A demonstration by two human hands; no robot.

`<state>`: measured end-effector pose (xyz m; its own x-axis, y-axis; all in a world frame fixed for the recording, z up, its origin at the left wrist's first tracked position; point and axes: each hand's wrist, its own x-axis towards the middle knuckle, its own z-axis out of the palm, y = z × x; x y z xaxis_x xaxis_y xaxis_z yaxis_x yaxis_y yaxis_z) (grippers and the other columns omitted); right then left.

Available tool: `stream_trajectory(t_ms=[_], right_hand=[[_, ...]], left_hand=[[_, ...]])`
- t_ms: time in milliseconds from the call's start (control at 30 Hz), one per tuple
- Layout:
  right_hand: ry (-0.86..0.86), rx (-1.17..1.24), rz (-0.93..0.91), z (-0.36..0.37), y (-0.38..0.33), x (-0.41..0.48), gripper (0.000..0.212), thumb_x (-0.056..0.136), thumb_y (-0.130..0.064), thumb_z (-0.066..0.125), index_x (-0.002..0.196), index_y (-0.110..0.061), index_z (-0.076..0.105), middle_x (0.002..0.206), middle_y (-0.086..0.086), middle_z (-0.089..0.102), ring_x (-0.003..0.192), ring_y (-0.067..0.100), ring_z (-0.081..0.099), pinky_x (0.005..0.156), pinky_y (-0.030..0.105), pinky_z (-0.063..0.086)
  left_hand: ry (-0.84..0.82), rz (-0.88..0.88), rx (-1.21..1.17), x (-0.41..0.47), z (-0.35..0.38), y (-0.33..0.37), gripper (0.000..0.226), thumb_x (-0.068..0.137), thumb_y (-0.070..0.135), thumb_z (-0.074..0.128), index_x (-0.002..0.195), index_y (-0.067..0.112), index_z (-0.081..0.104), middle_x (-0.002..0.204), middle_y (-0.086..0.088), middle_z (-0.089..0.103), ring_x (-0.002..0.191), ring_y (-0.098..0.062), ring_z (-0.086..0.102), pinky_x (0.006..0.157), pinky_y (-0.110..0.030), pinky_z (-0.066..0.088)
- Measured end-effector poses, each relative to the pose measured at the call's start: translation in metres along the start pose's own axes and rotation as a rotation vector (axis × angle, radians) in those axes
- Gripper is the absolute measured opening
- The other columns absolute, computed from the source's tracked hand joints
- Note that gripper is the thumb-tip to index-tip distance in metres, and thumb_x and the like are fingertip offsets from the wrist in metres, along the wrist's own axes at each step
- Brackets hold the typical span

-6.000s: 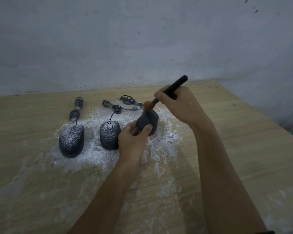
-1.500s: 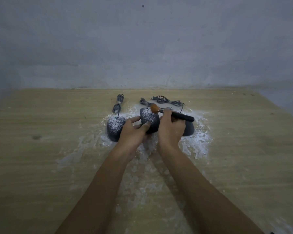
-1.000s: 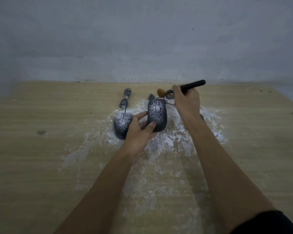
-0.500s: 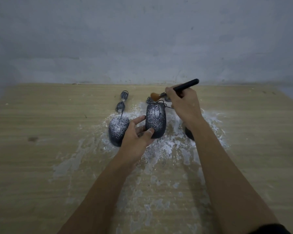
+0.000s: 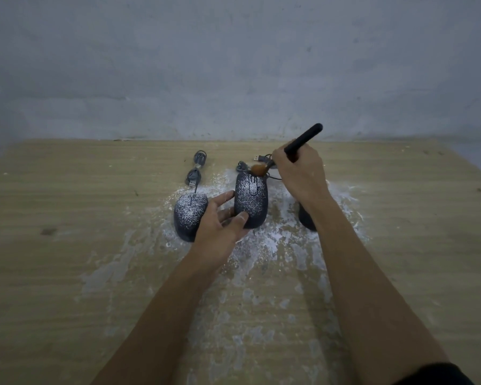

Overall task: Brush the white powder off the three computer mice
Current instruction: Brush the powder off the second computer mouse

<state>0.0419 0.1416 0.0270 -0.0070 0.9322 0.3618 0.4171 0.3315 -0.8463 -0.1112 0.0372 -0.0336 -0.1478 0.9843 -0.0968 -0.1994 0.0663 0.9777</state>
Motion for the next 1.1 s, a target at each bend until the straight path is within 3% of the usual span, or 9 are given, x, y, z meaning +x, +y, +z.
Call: stream_trajectory(t_ms=[133,300,367,500,733,833,933,1033,1100], right_hand=[[-0.036,-0.03,-0.023,0.0,0.001,0.002,0.018,0.099,-0.037,0.063,0.092,-0.022,0.071,0.085,0.0,0.074,0.076,0.003,0.069,0.069,0.022,0.054],[0.038,-0.028,-0.068,-0.002,-0.001,0.002,0.016,0.1,-0.032,0.062,0.09,-0.02,0.069,0.08,-0.008,0.068,0.07,-0.009,0.062,0.065,0.008,0.048],[-0.033,-0.051,-0.05,-0.002,-0.001,0.001,0.017,0.099,-0.034,0.063,0.094,-0.021,0.073,0.084,-0.002,0.074,0.077,0.001,0.069,0.072,0.023,0.056],[0.068,-0.047,-0.039,-0.003,-0.003,0.002,0.016,0.099,-0.033,0.062,0.087,-0.024,0.066,0.075,-0.01,0.064,0.061,-0.01,0.058,0.056,0.007,0.042],[0.045,-0.01,-0.017,-0.007,-0.006,-0.002,0.018,0.098,-0.029,0.063,0.082,-0.021,0.065,0.067,-0.01,0.06,0.051,-0.008,0.054,0.048,0.008,0.039],[-0.035,-0.031,-0.039,-0.009,-0.008,-0.003,0.018,0.098,-0.031,0.064,0.087,-0.02,0.071,0.076,-0.004,0.071,0.066,0.002,0.066,0.057,0.017,0.049],[0.013,-0.027,-0.04,-0.006,-0.009,-0.004,0.02,0.096,-0.028,0.062,0.076,-0.023,0.064,0.064,-0.008,0.061,0.049,-0.001,0.054,0.047,0.012,0.041],[0.025,0.014,-0.077,-0.006,-0.013,-0.003,0.012,0.1,-0.031,0.063,0.09,-0.026,0.068,0.08,-0.012,0.07,0.073,-0.004,0.067,0.061,0.011,0.051],[-0.052,-0.024,-0.094,-0.008,-0.013,-0.004,0.012,0.1,-0.033,0.063,0.095,-0.026,0.072,0.088,-0.001,0.075,0.083,0.011,0.071,0.073,0.028,0.057]], left_hand=[[0.008,0.018,0.014,-0.001,0.001,0.001,0.042,0.094,0.006,0.063,0.124,0.034,0.052,0.116,-0.003,0.071,0.103,-0.016,0.072,0.084,-0.032,0.06],[0.012,0.03,0.038,-0.005,0.002,0.004,0.046,0.095,0.004,0.061,0.133,0.027,0.048,0.117,-0.003,0.069,0.106,-0.016,0.07,0.079,-0.025,0.06],[0.016,0.03,0.043,-0.005,0.002,0.005,0.046,0.095,0.004,0.061,0.133,0.026,0.048,0.117,-0.003,0.069,0.105,-0.015,0.07,0.078,-0.025,0.06],[0.01,0.028,0.031,-0.004,0.002,0.004,0.044,0.095,0.004,0.061,0.13,0.029,0.05,0.111,0.003,0.072,0.098,-0.011,0.072,0.078,-0.026,0.06],[-0.006,-0.024,-0.175,0.0,0.002,0.004,0.036,0.095,-0.003,0.057,0.114,0.028,0.055,0.09,0.009,0.079,0.094,-0.014,0.075,0.078,-0.029,0.061],[0.007,-0.042,-0.224,0.001,0.002,0.005,0.036,0.095,-0.005,0.057,0.118,0.023,0.055,0.094,0.001,0.079,0.095,-0.018,0.075,0.08,-0.031,0.061],[0.017,-0.051,-0.227,0.0,0.004,0.007,0.038,0.095,-0.004,0.057,0.124,0.02,0.052,0.107,-0.005,0.073,0.1,-0.02,0.073,0.08,-0.032,0.061],[0.015,-0.047,-0.236,0.0,0.004,0.006,0.036,0.095,-0.004,0.057,0.119,0.023,0.054,0.106,-0.004,0.074,0.1,-0.02,0.073,0.083,-0.033,0.061],[0.012,-0.043,-0.238,0.0,0.004,0.005,0.036,0.095,-0.004,0.057,0.117,0.025,0.055,0.104,-0.003,0.075,0.101,-0.021,0.073,0.085,-0.034,0.06]])
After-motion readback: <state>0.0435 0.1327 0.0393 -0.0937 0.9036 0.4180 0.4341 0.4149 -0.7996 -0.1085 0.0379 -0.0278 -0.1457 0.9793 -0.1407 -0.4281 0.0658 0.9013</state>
